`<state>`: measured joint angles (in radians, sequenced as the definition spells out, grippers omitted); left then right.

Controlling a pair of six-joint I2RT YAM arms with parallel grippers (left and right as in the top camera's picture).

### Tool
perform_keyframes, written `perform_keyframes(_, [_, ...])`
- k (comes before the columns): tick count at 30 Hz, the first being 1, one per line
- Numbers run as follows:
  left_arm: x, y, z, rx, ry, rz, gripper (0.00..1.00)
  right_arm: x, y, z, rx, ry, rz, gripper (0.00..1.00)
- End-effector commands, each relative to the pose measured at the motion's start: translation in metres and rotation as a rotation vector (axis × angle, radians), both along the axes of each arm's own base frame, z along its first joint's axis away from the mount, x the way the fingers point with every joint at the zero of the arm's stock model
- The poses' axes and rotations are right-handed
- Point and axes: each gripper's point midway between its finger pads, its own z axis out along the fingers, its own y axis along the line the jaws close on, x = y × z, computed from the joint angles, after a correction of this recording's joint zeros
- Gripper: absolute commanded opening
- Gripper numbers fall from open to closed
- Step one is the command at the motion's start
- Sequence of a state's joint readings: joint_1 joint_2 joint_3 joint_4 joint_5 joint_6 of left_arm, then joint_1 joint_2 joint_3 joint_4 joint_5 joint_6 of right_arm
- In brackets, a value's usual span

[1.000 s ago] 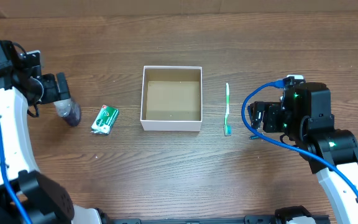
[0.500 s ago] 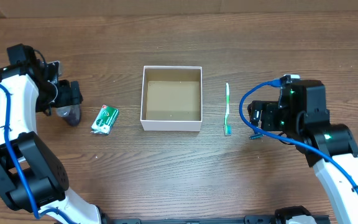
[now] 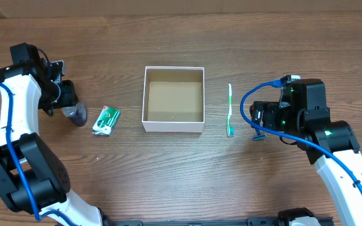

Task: Pack container
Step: 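Move the left gripper to the clear soap pump bottle and grasp it, then lift the soap bottle with the left gripper and place it in the box's back-right corner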

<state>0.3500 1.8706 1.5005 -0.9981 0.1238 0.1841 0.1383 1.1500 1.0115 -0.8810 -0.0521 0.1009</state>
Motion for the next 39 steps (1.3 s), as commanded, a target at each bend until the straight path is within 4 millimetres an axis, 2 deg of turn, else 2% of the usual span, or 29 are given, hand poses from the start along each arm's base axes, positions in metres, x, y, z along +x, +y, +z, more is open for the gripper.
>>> perform_keyframes(1, [0.001, -0.006, -0.001, -0.024, 0.003, -0.012, 0.37, 0.006, 0.003, 0.016, 0.011, -0.045, 0.002, 1.0])
perform_keyframes(3, [0.002, -0.005, -0.001, -0.025, 0.002, -0.001, 0.25, 0.006, 0.003, 0.016, 0.011, -0.044, 0.002, 1.0])
perform_keyframes(4, [0.002, -0.005, 0.0, -0.029, 0.001, 0.017, 0.15, 0.006, 0.002, 0.017, 0.011, -0.049, 0.001, 1.0])
perform_keyframes(5, [0.002, -0.005, 0.001, -0.031, 0.0, 0.026, 0.08, 0.006, 0.001, 0.02, 0.012, -0.059, -0.002, 1.0])
perform_keyframes(6, [0.002, -0.006, 0.004, -0.031, -0.003, 0.028, 0.04, 0.006, 0.0, 0.023, 0.014, -0.071, -0.007, 1.0])
perform_keyframes(8, [0.004, -0.008, 0.013, -0.027, -0.016, 0.025, 0.04, 0.005, -0.005, 0.031, 0.017, -0.101, -0.021, 1.0])
perform_keyframes(11, [0.011, -0.018, 0.049, -0.01, -0.079, 0.008, 0.04, 0.001, -0.014, 0.044, 0.021, -0.144, -0.049, 1.0])
perform_keyframes(15, [0.016, -0.047, 0.126, 0.055, -0.197, -0.033, 0.04, -0.002, -0.017, 0.049, 0.022, -0.159, -0.057, 1.0])
perform_keyframes(16, [0.016, -0.052, 0.139, 0.079, -0.216, -0.038, 0.04, -0.002, -0.017, 0.049, 0.022, -0.159, -0.057, 1.0])
perform_keyframes(18, [0.015, -0.072, 0.176, 0.123, -0.28, -0.072, 0.04, -0.002, -0.017, 0.048, 0.022, -0.159, -0.057, 1.0])
perform_keyframes(19, [0.016, -0.102, 0.206, 0.124, -0.35, -0.138, 0.04, -0.002, -0.017, 0.049, 0.022, -0.16, -0.057, 1.0])
perform_keyframes(21, [0.017, -0.138, 0.231, 0.1, -0.42, -0.194, 0.04, -0.002, -0.016, 0.049, 0.023, -0.159, -0.057, 1.0])
perform_keyframes(23, [0.018, -0.17, 0.244, 0.072, -0.466, -0.218, 0.04, -0.002, -0.016, 0.049, 0.023, -0.159, -0.057, 1.0])
perform_keyframes(25, [0.019, -0.194, 0.245, 0.041, -0.479, -0.238, 0.04, -0.002, -0.016, 0.048, 0.023, -0.159, -0.057, 1.0])
perform_keyframes(27, [0.024, -0.222, 0.234, 0.002, -0.462, -0.248, 0.04, -0.003, -0.016, 0.048, 0.025, -0.156, -0.06, 1.0])
perform_keyframes(32, [0.042, -0.256, 0.192, -0.042, -0.369, -0.23, 0.04, -0.003, -0.016, 0.048, 0.036, -0.152, -0.074, 1.0])
perform_keyframes(33, [0.049, -0.271, 0.176, -0.057, -0.344, -0.254, 0.04, -0.003, -0.017, 0.048, 0.036, -0.152, -0.074, 1.0])
perform_keyframes(36, [0.059, -0.305, 0.149, -0.078, -0.315, -0.302, 0.04, -0.003, -0.016, 0.048, 0.036, -0.152, -0.074, 1.0])
perform_keyframes(39, [0.063, -0.329, 0.125, -0.081, -0.284, -0.319, 0.04, -0.003, -0.017, 0.048, 0.036, -0.15, -0.074, 1.0])
